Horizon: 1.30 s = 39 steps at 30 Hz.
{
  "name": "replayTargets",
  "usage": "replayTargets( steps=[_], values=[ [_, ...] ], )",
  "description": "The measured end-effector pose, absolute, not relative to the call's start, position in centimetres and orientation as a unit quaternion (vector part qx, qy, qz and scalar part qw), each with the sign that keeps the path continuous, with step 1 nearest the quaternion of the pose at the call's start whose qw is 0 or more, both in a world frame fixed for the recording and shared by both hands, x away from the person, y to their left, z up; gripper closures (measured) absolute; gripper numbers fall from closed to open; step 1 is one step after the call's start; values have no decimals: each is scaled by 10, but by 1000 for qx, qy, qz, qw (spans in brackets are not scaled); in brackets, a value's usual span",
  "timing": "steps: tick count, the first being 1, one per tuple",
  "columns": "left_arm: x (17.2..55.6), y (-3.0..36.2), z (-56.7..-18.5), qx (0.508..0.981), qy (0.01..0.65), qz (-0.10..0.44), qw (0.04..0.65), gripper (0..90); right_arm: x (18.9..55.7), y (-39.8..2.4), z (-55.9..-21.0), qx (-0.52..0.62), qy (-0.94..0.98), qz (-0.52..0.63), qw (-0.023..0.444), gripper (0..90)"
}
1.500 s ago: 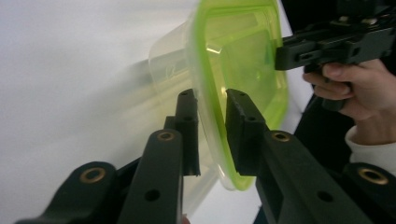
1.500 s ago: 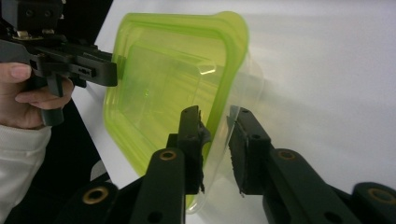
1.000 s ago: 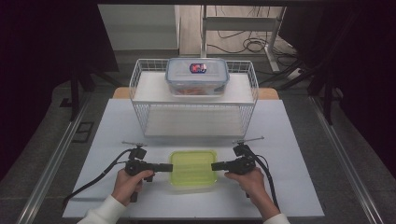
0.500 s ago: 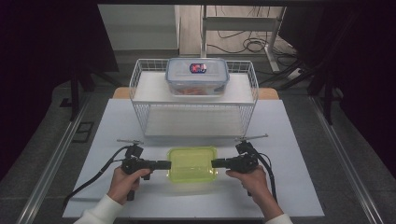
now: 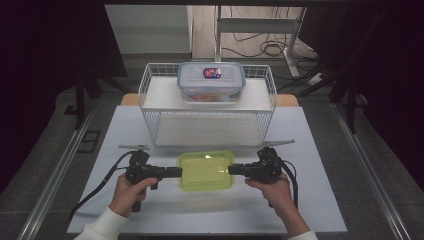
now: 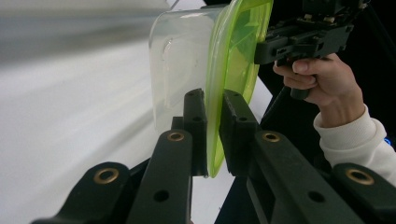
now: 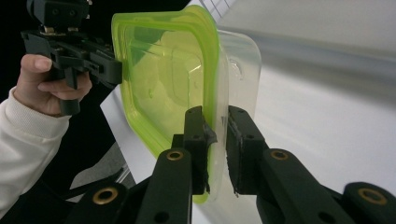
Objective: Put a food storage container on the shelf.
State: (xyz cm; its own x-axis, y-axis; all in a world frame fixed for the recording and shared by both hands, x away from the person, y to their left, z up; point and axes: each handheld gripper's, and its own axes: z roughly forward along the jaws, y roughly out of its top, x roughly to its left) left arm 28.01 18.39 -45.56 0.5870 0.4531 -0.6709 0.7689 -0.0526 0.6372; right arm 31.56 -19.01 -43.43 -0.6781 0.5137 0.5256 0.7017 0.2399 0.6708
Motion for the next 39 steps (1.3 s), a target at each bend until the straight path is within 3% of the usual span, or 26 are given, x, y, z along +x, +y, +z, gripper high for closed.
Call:
replayTargets(
  steps=[7,28,39],
  values=[
    [280,187,-449,713,419,-142,543,815,310,-189,-419,-367,-788,-488,76,786],
    [281,188,-432,716,398,-123,560,816,306,-194,-401,-348,-780,-516,65,810],
    [290,189,-387,729,369,-89,569,818,309,-194,-372,-335,-775,-533,47,808]
  ],
)
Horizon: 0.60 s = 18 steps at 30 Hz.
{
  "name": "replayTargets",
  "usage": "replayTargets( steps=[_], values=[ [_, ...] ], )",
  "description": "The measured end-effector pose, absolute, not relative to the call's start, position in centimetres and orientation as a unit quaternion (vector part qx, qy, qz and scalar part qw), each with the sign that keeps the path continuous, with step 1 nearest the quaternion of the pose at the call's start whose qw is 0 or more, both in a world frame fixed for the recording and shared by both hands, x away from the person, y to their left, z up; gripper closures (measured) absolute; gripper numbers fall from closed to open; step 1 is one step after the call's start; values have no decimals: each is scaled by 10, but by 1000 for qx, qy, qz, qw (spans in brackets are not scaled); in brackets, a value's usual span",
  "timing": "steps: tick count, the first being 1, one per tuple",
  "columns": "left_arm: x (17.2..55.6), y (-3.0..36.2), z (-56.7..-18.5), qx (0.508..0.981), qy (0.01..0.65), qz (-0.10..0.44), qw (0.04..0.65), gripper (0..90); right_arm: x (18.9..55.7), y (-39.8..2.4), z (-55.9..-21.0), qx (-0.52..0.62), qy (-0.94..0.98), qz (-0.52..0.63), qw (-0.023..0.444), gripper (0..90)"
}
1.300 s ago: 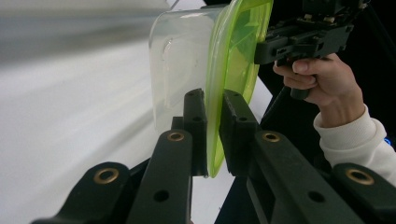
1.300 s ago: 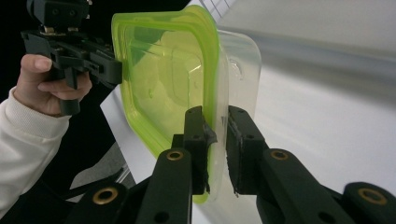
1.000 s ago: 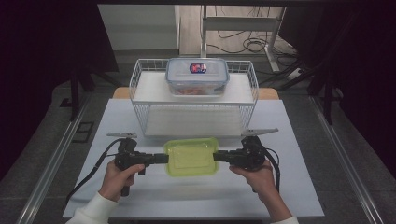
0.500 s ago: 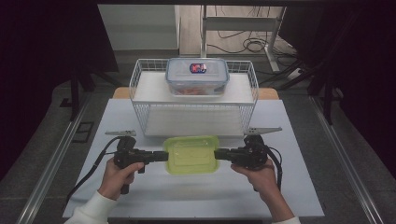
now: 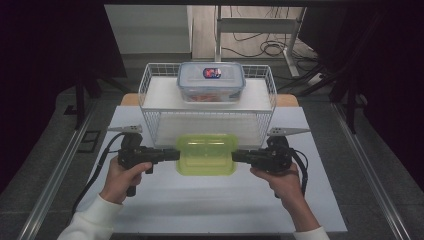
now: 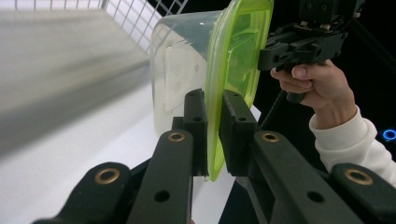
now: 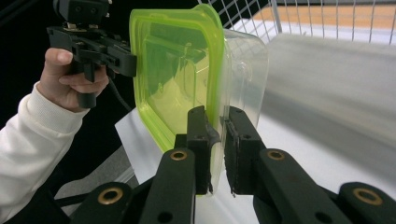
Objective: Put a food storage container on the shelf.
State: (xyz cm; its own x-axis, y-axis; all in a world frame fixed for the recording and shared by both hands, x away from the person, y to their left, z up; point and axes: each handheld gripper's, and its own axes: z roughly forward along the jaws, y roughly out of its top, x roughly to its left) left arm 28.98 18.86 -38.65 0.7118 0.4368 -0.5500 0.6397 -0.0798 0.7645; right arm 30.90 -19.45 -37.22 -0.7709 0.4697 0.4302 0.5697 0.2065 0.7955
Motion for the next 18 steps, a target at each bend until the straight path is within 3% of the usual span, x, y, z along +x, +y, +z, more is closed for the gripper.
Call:
replayTargets(
  steps=[18],
  values=[
    [321,193,-315,730,339,-45,592,820,335,-191,-302,-310,-763,-567,4,809]
  ],
)
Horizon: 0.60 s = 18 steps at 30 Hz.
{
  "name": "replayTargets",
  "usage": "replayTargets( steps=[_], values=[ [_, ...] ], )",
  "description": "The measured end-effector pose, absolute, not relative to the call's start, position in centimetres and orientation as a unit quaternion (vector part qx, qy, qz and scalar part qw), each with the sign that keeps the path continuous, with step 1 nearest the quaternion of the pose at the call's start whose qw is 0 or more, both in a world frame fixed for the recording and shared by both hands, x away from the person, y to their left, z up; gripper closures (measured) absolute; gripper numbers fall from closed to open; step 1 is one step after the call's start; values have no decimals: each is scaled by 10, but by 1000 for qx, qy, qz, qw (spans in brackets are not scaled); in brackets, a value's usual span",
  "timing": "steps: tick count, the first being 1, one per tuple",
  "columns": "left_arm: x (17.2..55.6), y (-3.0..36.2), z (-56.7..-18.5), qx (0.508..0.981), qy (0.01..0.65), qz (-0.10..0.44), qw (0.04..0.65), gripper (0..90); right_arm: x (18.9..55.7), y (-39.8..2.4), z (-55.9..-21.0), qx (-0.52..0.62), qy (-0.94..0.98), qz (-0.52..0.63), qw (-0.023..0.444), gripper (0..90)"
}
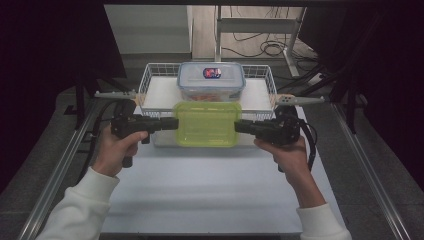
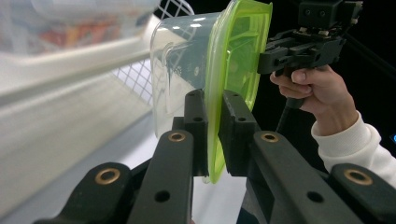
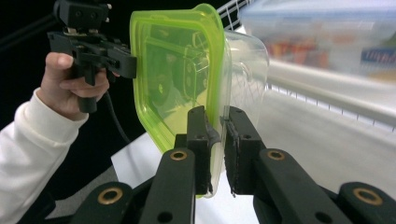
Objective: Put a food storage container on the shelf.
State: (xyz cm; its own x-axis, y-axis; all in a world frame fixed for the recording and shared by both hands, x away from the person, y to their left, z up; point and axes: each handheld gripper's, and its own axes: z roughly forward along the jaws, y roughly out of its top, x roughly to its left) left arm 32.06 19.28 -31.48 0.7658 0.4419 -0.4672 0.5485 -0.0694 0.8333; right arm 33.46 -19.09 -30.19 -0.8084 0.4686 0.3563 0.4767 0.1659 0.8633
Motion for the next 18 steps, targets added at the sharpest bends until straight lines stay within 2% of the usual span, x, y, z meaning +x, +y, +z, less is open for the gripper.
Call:
replayTargets(
  steps=[18],
  values=[
    [379,197,-278,723,341,-42,600,822,394,-187,-259,-313,-758,-572,6,813]
  ],
)
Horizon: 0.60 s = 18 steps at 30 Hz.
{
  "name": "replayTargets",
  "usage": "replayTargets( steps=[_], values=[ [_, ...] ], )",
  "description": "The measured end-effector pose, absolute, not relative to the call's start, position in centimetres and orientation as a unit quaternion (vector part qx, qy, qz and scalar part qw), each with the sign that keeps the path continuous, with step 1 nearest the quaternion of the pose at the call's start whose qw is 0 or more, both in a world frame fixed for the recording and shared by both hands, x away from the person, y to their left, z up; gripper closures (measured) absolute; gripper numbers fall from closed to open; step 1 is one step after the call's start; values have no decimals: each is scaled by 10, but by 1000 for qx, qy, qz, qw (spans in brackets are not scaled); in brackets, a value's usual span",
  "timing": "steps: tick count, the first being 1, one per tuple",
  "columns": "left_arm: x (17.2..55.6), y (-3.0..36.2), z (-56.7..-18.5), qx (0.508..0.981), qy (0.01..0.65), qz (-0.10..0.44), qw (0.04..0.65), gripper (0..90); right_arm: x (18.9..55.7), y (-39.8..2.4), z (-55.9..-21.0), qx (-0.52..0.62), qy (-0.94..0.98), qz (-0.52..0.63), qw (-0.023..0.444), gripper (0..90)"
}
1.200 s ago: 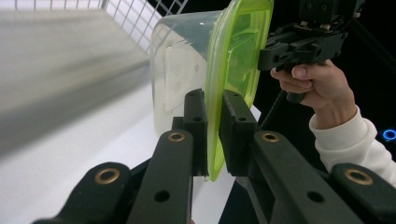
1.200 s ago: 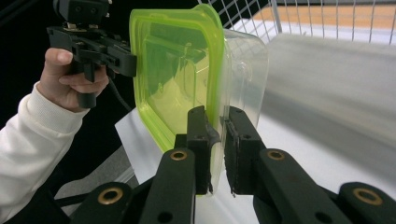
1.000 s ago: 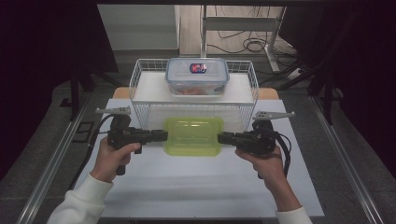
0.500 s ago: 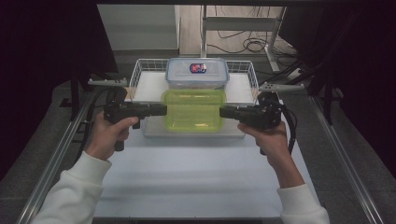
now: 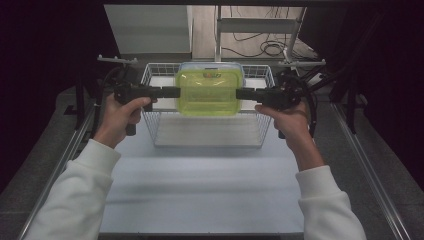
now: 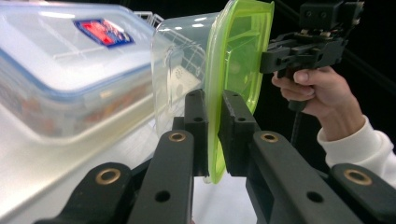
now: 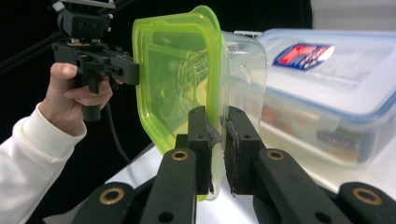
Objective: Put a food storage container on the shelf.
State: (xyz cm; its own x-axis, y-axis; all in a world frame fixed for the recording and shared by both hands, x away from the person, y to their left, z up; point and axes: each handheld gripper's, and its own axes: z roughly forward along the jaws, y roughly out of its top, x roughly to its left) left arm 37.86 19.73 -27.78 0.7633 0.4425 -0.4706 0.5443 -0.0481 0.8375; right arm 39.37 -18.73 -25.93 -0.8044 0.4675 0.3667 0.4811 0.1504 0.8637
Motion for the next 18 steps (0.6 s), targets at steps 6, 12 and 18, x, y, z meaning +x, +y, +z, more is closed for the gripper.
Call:
replayTargets(
  steps=[6,12,18],
  values=[
    [401,199,-268,719,345,-48,601,822,415,-186,-251,-314,-751,-580,12,814],
    [425,199,-266,718,352,-53,598,822,439,-186,-248,-327,-745,-581,22,815],
    [448,200,-266,713,357,-65,601,823,460,-186,-247,-338,-740,-580,30,815]
  ],
)
